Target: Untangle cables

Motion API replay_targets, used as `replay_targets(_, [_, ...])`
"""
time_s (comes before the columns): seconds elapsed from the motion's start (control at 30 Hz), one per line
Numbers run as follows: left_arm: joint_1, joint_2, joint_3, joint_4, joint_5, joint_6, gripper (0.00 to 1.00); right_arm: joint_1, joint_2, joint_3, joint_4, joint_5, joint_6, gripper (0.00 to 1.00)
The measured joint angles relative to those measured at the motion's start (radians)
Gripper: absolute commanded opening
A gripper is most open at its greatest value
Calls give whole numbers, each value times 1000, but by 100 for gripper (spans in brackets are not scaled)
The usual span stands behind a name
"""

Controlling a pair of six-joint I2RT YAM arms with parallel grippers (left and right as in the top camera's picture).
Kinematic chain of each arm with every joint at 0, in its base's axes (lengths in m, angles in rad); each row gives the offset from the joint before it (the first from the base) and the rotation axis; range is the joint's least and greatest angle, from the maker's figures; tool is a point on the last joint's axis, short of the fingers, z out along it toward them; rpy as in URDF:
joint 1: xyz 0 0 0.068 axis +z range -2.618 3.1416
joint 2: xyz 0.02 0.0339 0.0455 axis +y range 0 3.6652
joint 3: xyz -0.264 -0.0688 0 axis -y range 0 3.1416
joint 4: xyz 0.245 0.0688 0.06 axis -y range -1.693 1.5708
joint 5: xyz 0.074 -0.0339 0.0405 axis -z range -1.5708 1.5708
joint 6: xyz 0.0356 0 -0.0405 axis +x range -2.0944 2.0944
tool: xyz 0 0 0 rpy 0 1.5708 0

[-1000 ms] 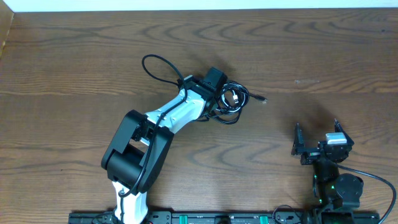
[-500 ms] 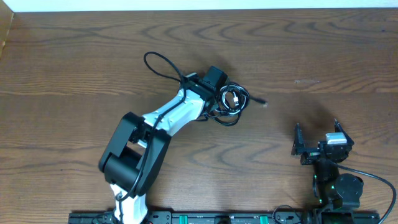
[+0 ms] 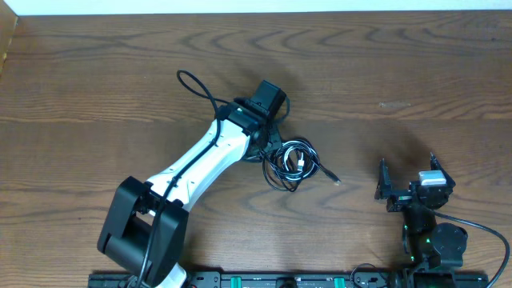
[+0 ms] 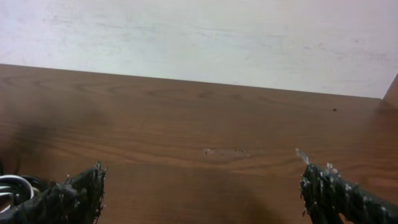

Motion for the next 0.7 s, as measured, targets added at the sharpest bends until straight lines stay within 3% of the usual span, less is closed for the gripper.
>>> replay_targets(0.17, [0, -20, 0, -4, 47, 0, 8, 0, 0, 0, 0, 0, 0, 99])
replay_targets(0.37, [0, -23, 0, -8, 60, 14, 56, 0, 0, 0, 0, 0, 0, 99])
replay_targets(0.7, [0, -23, 1, -37, 53, 59, 59, 0, 0, 0, 14, 0, 0, 99])
